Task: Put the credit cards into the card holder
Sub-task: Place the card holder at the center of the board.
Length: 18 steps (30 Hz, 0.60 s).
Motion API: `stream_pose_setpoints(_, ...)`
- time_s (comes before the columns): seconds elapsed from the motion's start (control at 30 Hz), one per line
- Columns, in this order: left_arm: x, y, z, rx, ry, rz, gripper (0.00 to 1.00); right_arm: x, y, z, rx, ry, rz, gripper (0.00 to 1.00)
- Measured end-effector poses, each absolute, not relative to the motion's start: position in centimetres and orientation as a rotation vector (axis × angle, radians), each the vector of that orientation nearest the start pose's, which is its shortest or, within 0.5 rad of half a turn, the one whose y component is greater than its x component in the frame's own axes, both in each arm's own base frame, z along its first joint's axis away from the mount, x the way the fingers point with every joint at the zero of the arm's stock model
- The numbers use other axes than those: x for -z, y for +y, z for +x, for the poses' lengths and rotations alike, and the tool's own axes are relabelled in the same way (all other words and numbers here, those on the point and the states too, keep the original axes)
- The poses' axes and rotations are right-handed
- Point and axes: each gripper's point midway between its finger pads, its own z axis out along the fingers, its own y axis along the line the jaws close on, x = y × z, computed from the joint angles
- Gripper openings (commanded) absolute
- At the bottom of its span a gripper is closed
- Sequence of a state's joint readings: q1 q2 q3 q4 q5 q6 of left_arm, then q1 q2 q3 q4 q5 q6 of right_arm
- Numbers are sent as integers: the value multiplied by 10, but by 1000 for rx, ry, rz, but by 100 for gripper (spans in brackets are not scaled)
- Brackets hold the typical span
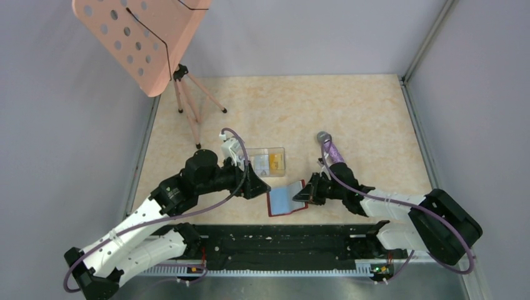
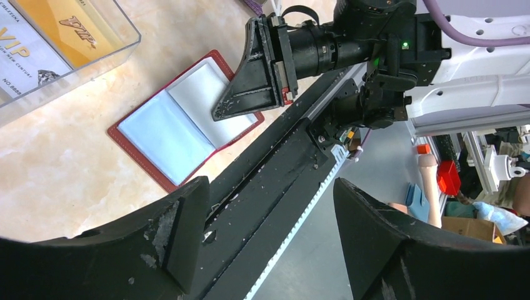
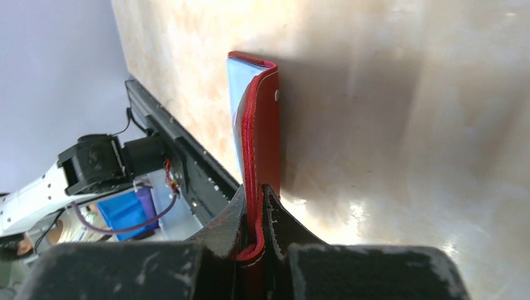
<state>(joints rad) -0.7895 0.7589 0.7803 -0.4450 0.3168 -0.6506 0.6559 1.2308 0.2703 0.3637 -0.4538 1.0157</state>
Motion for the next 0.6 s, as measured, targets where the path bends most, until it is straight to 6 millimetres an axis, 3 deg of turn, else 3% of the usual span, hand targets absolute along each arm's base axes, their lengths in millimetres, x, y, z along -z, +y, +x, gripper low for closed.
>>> stream_pose_setpoints(0.17,-235,-250,133,1212,2163,382,78,-40,249,164,-1243,2510,215,0)
stream_pose_setpoints(0.23,-235,-250,133,1218,2163,386,78,-35,245,164,-1202,2527,227,9)
stream_pose_setpoints(0.37,-236,-251,132,1224,2160,391,78,-25,237,163,-1116,2577,231,46)
stream_pose_setpoints(0.43,-236,-251,132,1224,2160,391,79,-24,236,164,-1072,2612,223,59)
stream_pose_setpoints(0.6,-229,-252,133,1211,2190,389,79,-36,233,189,-907,2631,173,72)
